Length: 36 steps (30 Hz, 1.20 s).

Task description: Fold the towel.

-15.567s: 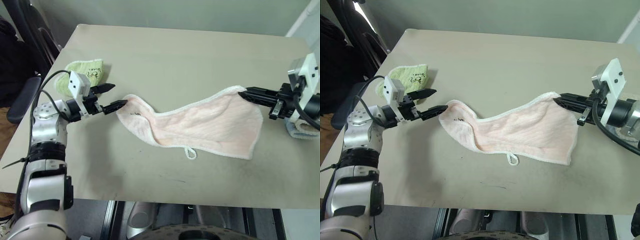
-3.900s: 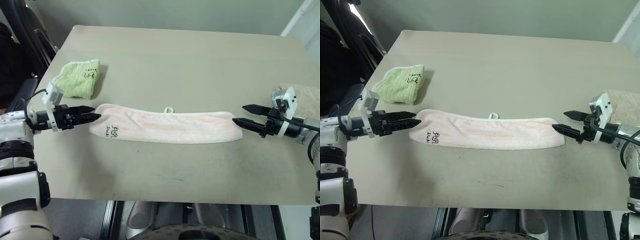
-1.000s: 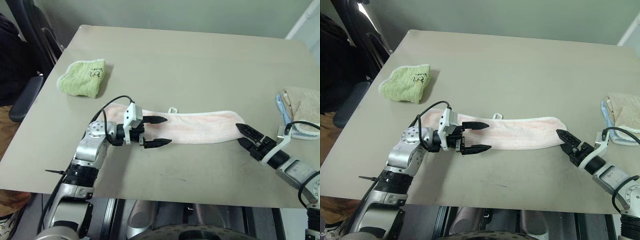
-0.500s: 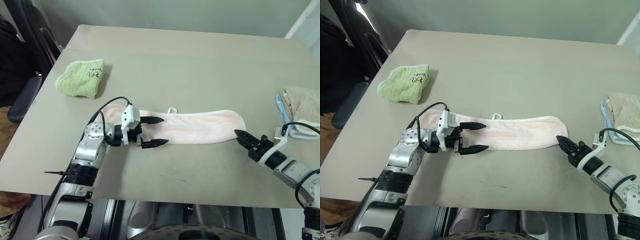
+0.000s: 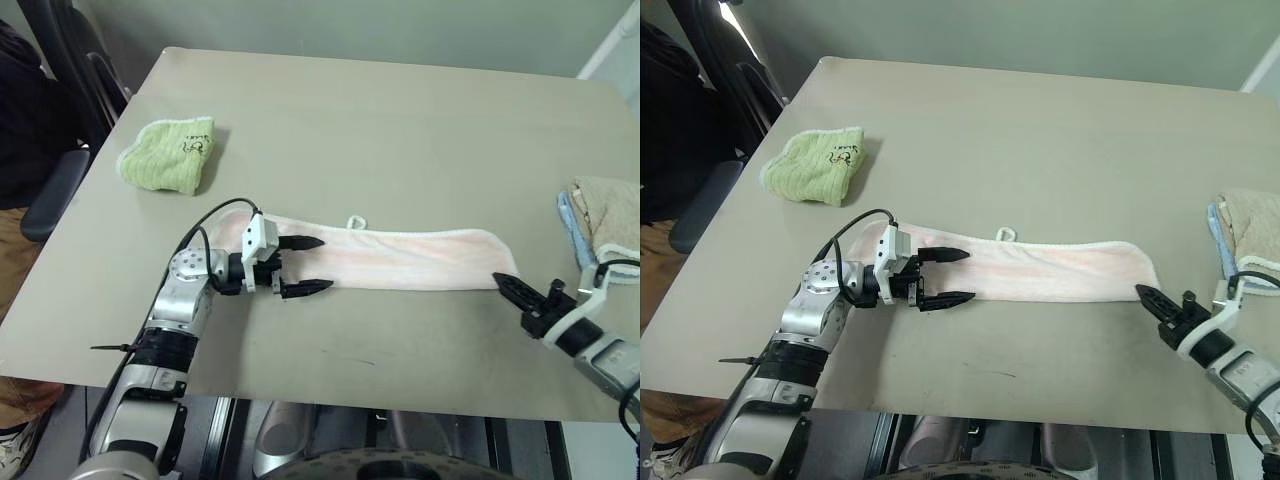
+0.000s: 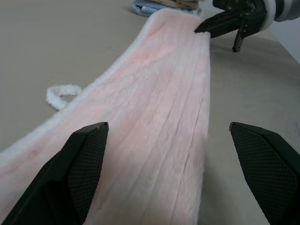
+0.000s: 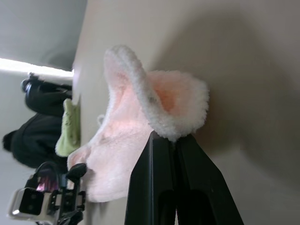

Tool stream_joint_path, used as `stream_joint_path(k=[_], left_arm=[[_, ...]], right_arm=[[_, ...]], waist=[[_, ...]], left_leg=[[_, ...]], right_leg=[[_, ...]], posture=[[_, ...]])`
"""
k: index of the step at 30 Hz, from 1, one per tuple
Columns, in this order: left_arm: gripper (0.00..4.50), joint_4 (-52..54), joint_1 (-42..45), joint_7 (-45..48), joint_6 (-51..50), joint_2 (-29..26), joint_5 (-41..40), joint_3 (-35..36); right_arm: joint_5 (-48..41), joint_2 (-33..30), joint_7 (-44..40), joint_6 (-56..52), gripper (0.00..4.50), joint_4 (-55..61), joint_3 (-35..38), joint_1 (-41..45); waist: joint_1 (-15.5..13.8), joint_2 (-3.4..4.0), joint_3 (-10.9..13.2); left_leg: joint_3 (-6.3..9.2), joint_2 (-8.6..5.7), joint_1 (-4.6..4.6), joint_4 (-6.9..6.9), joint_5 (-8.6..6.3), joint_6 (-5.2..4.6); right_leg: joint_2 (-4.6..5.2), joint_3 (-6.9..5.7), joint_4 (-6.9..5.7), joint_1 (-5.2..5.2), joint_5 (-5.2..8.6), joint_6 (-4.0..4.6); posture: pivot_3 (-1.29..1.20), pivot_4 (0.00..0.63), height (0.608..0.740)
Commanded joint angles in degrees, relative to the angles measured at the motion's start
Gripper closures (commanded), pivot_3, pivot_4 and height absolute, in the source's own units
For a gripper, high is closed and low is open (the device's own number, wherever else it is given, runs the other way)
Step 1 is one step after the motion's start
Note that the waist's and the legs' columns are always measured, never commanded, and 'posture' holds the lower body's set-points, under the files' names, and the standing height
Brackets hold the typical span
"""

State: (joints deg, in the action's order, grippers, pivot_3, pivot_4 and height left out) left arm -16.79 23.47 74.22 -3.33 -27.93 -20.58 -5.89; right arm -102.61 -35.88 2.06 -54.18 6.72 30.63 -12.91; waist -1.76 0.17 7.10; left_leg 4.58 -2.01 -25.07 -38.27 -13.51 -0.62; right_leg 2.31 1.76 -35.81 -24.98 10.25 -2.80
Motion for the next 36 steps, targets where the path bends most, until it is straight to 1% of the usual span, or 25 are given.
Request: stream_joint_path(k=[1, 8, 14, 17, 20, 24, 28, 30, 36], left_arm=[[0.00, 0.46, 1.27, 0.91, 0.80, 0.03, 0.04, 0.17], [0.00, -0.12, 2.23, 1.85, 0.06, 0.26, -0.21, 0.08], [0.00, 2.09, 3.60, 1.10, -1.97, 0.49, -0.19, -0.25], [0.00, 3.03, 3.70, 0.79, -2.73, 0.53, -0.16, -0.32], [0.00, 3.61, 3.49, 0.36, -2.55, 0.45, 0.74, -0.89], [0.00, 3.82, 3.27, 0.17, -2.95, 0.62, 0.36, -0.88], [0.00, 2.00, 3.61, -0.01, -1.47, 0.96, 1.14, -0.98], [0.00, 1.29, 3.46, 0.08, -0.67, 1.18, 1.48, -1.05], [0.00, -1.19, 3.35, 0.22, 1.65, 1.77, 2.19, -0.68]], right_arm=[[-0.49, -2.31, -2.66, 0.06, 4.48, -0.71, 5.40, -2.69], [-0.78, -3.82, -4.75, -0.13, 4.48, 1.46, 7.54, -4.64], [-1.06, -5.86, -7.86, -0.52, 4.48, 13.22, 6.29, -4.64], [-0.98, -6.97, -9.16, -0.35, 4.48, 16.86, 5.45, -4.53], [1.61, -8.30, -9.84, -0.47, 4.48, 22.92, 1.73, -3.61], [3.16, -9.61, -8.70, 0.34, 4.48, 27.04, -2.88, -1.97], [4.61, -10.60, -7.63, 0.98, 4.48, 27.69, -7.24, 0.94], [6.04, -10.00, -6.84, 1.43, 4.48, 27.43, -9.90, 2.70], [12.06, -8.36, -6.16, 1.43, 4.48, 26.89, -17.40, 7.32]], waist=[[0.01, 0.00, 0.00], [0.15, 0.00, 0.00], [0.21, 0.02, 0.01], [0.23, 0.02, 0.01], [0.22, 0.02, 0.01], [0.23, 0.02, 0.01], [0.22, 0.01, 0.01], [0.19, 0.01, 0.01], [0.22, 0.02, 0.01]], left_leg=[[0.00, 0.00, 0.01, 0.00, -0.01, 0.01], [-0.01, 0.01, 0.02, 0.00, -0.09, -0.02], [-0.04, 0.01, 0.03, 0.00, -0.05, -0.06], [-0.04, 0.00, 0.02, 0.00, -0.04, -0.08], [-0.04, -0.01, 0.01, 0.00, 0.02, -0.17], [-0.04, 0.00, 0.02, 0.00, 0.26, -0.17], [-0.05, -0.01, 0.01, -0.02, 0.33, -0.04], [-0.05, -0.01, 0.02, -0.02, 0.33, -0.04], [-0.04, 0.00, 0.04, -0.02, 0.42, -0.20]], right_leg=[[0.00, 0.01, 0.00, 0.00, 0.02, -0.02], [0.00, -0.01, 0.00, -0.01, 0.18, -0.17], [0.00, -0.01, -0.01, 0.00, 0.15, -0.18], [0.00, -0.01, 0.00, 0.00, 0.16, -0.19], [0.00, 0.00, 0.02, 0.00, 0.18, -0.23], [0.00, -0.01, 0.01, 0.00, 0.21, -0.21], [0.00, 0.02, 0.02, 0.01, 0.10, -0.40], [0.00, 0.03, 0.02, 0.01, 0.00, -0.57], [0.00, 0.02, -0.01, 0.00, -0.12, -0.60]], posture=[[0.00, 0.150, 0.733], [0.00, 0.150, 0.733], [0.00, 0.150, 0.733], [0.00, 0.150, 0.733], [0.00, 0.150, 0.733], [0.00, 0.150, 0.733], [0.00, 0.150, 0.733], [0.00, 0.150, 0.733], [0.00, 0.150, 0.733]])
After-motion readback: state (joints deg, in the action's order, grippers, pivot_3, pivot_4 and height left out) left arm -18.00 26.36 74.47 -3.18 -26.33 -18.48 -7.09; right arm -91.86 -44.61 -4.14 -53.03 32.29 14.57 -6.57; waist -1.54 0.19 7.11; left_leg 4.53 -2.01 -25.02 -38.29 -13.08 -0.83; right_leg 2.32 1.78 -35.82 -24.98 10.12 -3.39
